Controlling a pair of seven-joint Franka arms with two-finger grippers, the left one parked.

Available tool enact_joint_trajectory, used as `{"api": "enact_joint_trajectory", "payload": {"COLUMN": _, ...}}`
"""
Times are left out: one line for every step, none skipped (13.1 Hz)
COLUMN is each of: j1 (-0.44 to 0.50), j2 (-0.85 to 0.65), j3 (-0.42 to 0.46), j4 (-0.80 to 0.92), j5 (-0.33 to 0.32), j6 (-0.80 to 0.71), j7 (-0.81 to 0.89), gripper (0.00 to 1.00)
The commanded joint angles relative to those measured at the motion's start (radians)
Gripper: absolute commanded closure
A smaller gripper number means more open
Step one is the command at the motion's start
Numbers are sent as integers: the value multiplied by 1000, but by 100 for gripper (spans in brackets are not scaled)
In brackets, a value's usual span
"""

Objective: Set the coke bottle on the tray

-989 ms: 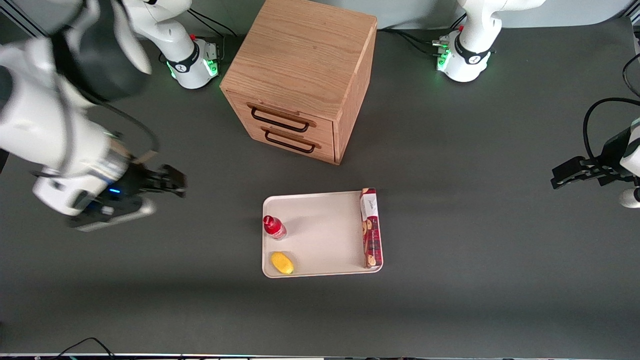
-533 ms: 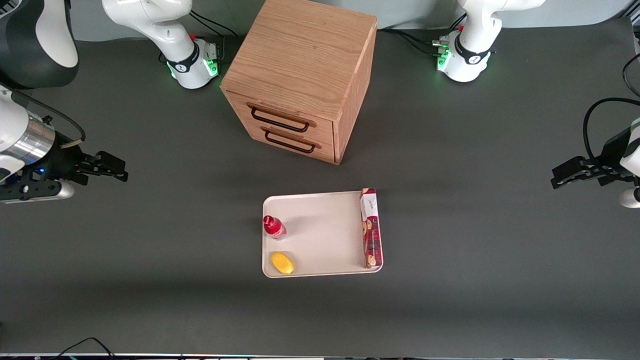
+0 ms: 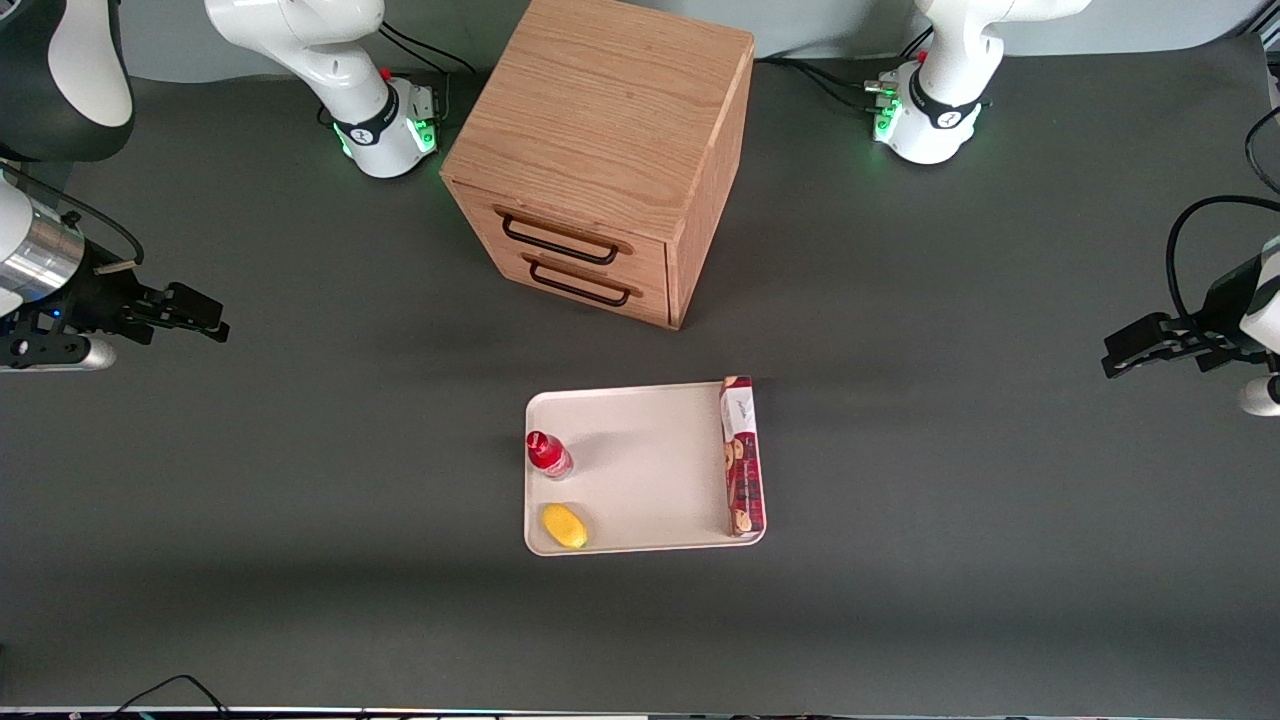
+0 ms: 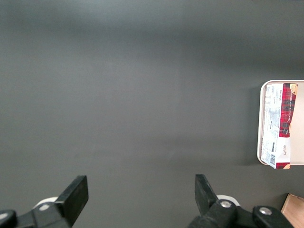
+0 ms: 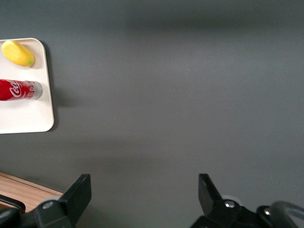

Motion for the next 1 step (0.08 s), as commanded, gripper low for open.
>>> {"api": "enact_joint_trajectory", "payload": {"j1": -4, "j2": -4, "j3": -5, "j4": 16, "j5": -26, "j6": 14, "j7": -7, "gripper": 0}}
